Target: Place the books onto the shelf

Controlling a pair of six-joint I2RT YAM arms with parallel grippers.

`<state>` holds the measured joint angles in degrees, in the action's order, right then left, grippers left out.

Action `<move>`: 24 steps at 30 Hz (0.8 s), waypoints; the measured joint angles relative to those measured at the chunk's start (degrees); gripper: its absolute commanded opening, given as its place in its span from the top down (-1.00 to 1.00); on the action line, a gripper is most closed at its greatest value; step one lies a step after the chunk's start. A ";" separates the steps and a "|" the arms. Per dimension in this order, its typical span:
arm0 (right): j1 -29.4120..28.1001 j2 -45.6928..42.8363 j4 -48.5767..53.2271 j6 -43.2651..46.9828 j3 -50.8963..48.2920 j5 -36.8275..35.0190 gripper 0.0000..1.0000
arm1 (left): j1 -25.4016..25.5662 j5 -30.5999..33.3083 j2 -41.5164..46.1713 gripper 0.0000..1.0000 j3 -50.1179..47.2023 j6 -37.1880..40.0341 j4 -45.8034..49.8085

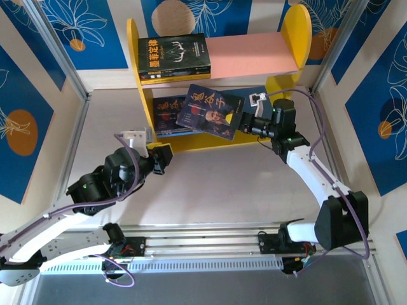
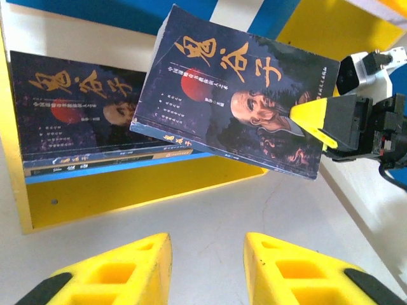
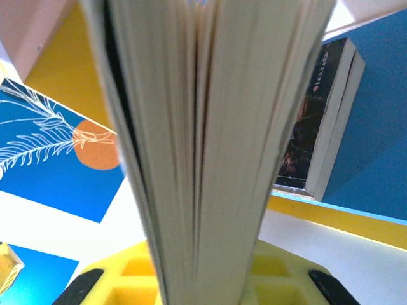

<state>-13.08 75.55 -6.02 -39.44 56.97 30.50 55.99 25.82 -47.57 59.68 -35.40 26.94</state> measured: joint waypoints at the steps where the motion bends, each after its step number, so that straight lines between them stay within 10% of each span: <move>1: 0.07 0.61 -0.07 0.20 0.07 0.63 0.82 | 0.00 -0.09 0.04 0.28 0.07 0.24 0.63; 24: 0.02 20.74 -6.05 3.06 13.55 13.09 0.80 | -0.09 2.29 3.61 0.17 2.58 1.53 8.09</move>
<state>-13.06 96.29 -12.08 -36.38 70.52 43.59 55.90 28.12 -43.97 62.26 -33.87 35.03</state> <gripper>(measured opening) 0.176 0.412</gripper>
